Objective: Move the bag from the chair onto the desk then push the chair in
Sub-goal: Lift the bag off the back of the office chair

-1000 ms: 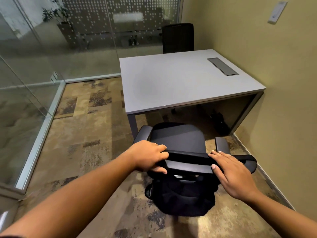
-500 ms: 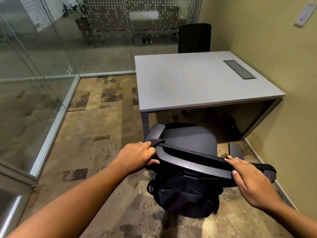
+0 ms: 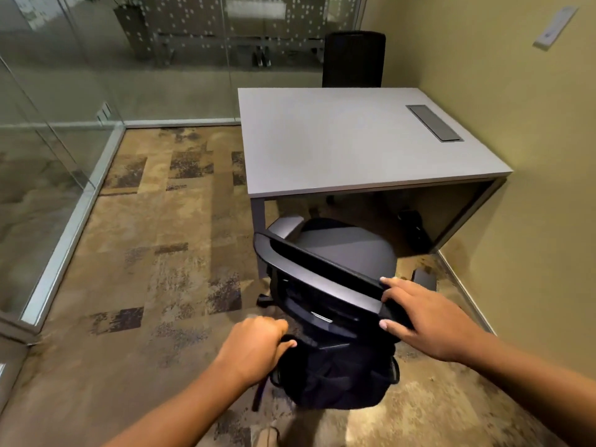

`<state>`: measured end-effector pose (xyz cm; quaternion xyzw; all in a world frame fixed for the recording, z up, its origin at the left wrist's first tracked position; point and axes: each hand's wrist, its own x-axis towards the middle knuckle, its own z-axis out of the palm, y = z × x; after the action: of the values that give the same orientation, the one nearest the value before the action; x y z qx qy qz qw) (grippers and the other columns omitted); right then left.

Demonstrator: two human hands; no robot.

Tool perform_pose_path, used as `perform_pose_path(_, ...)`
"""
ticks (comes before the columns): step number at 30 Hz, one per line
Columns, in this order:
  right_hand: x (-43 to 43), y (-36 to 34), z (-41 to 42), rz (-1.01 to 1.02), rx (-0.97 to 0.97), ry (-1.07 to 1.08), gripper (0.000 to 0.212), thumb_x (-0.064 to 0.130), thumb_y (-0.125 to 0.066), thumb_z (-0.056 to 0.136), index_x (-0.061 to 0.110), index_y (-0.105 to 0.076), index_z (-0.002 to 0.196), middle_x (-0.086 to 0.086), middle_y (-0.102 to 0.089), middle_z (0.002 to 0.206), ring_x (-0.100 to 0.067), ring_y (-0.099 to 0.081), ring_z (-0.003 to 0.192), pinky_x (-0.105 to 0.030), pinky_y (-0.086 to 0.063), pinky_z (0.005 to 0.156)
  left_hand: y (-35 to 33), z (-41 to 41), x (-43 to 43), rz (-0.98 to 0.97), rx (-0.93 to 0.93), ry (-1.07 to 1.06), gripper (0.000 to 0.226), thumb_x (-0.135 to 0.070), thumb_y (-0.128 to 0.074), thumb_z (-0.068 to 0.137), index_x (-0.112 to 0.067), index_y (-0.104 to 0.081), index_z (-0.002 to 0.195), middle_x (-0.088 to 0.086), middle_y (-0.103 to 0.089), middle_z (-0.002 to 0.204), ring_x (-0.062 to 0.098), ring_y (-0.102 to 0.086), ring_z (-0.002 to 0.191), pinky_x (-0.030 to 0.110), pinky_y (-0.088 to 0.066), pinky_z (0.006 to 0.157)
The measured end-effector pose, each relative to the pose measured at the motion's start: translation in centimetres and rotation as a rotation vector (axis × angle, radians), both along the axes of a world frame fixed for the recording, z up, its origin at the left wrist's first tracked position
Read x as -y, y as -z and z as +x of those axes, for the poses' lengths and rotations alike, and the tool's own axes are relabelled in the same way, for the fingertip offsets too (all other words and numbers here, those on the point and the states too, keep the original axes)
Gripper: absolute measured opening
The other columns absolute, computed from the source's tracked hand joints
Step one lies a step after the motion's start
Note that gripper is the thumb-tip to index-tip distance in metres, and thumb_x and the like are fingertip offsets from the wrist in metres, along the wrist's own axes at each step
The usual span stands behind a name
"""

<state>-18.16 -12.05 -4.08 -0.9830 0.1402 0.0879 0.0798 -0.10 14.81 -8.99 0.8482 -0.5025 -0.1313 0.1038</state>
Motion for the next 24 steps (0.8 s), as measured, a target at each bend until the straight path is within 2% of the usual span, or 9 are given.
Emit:
perform_pose_path(3,0.9,-1.5,2.0,-0.103,-0.084,-0.153,0.054,0.075,-0.043,0.078,0.031,-0.053,0.108,0.007,-0.049,0.138,-0.017,-0.039,0.136,-0.033,-0.038,0.106,-0.2,-0.8,-0.9,-0.002,-0.004,0.019,0.031,-0.050,-0.049,0.093,-0.025,-0.041,0.076,-0.002,-0.062,0.081,0.020,-0.059,0.076,0.033,-0.043,0.062)
perform_pose_path(5,1.3,-2.5,3.2,-0.240,-0.090,-0.243,0.059,0.079,-0.041,0.074,0.027,-0.059,0.095,0.006,-0.053,0.108,-0.018,-0.050,0.107,-0.037,-0.044,0.089,-0.6,-1.3,-1.2,-0.012,-0.009,0.035,0.032,-0.052,-0.048,0.093,-0.026,-0.041,0.075,-0.003,-0.061,0.080,0.019,-0.059,0.076,0.032,-0.040,0.061)
perform_pose_path(7,1.7,-3.3,3.9,-0.348,-0.072,-0.297,0.063,0.081,-0.036,0.074,0.024,-0.064,0.078,0.006,-0.049,0.090,-0.018,-0.047,0.088,-0.038,-0.041,0.079,-1.3,-1.9,-1.4,-0.035,-0.036,0.053,0.033,-0.053,-0.048,0.092,-0.026,-0.039,0.074,-0.005,-0.056,0.075,0.018,-0.058,0.075,0.032,-0.039,0.061)
perform_pose_path(10,2.8,-4.0,3.3,-0.377,-0.006,-0.287,0.065,0.077,-0.033,0.079,0.022,-0.062,0.061,0.006,-0.047,0.079,-0.017,-0.045,0.080,-0.038,-0.040,0.075,-2.7,-3.0,-1.5,-0.082,-0.065,0.094,0.036,-0.054,-0.045,0.092,-0.025,-0.038,0.072,-0.006,-0.050,0.070,0.019,-0.055,0.069,0.033,-0.040,0.060)
perform_pose_path(13,4.1,-4.5,1.3,-0.380,0.070,-0.232,0.060,0.075,-0.035,0.081,0.023,-0.054,0.057,0.007,-0.047,0.076,-0.016,-0.045,0.076,-0.038,-0.039,0.072,-4.4,-3.9,-0.7,-0.162,-0.034,0.137,0.038,-0.055,-0.045,0.091,-0.024,-0.038,0.070,-0.003,-0.053,0.067,0.024,-0.055,0.061,0.036,-0.041,0.053)
perform_pose_path(16,5.4,-5.1,-1.8,-0.376,0.125,-0.155,0.054,0.074,-0.038,0.081,0.027,-0.050,0.057,0.008,-0.047,0.075,-0.014,-0.043,0.074,-0.036,-0.040,0.069,-6.3,-5.0,0.8,-0.252,0.098,0.206,0.037,-0.047,-0.058,0.089,-0.025,-0.037,0.068,-0.003,-0.053,0.061,0.025,-0.054,0.051,0.033,-0.042,0.042)
perform_pose_path(21,6.8,-6.2,-7.3,-0.312,0.193,-0.011,0.044,0.068,-0.051,0.077,0.029,-0.046,0.058,0.010,-0.045,0.078,-0.013,-0.043,0.070,-0.029,-0.033,0.060,-9.3,-7.4,4.3,-0.308,0.167,0.286,0.031,-0.041,-0.059,0.088,-0.021,-0.047,0.068,-0.003,-0.054,0.061,0.025,-0.055,0.051,0.031,-0.039,0.041)
perform_pose_path(23,7.1,-6.1,-9.8,-0.226,0.229,0.045,0.033,0.066,-0.056,0.075,0.034,-0.049,0.069,0.011,-0.052,0.091,-0.011,-0.048,0.077,-0.025,-0.037,0.065,-10.6,-8.5,6.0,-0.320,0.173,0.311,0.030,-0.043,-0.053,0.089,-0.019,-0.053,0.071,-0.002,-0.057,0.065,0.026,-0.058,0.057,0.035,-0.044,0.045)
perform_pose_path(24,7.1,-5.8,-11.3,-0.185,0.245,0.074,0.030,0.065,-0.058,0.075,0.035,-0.054,0.082,0.012,-0.056,0.105,-0.010,-0.052,0.089,-0.022,-0.041,0.074,-11.2,-9.1,6.8,-0.339,0.169,0.324,0.031,-0.043,-0.050,0.090,-0.019,-0.053,0.071,-0.001,-0.057,0.066,0.027,-0.058,0.058,0.036,-0.045,0.046)
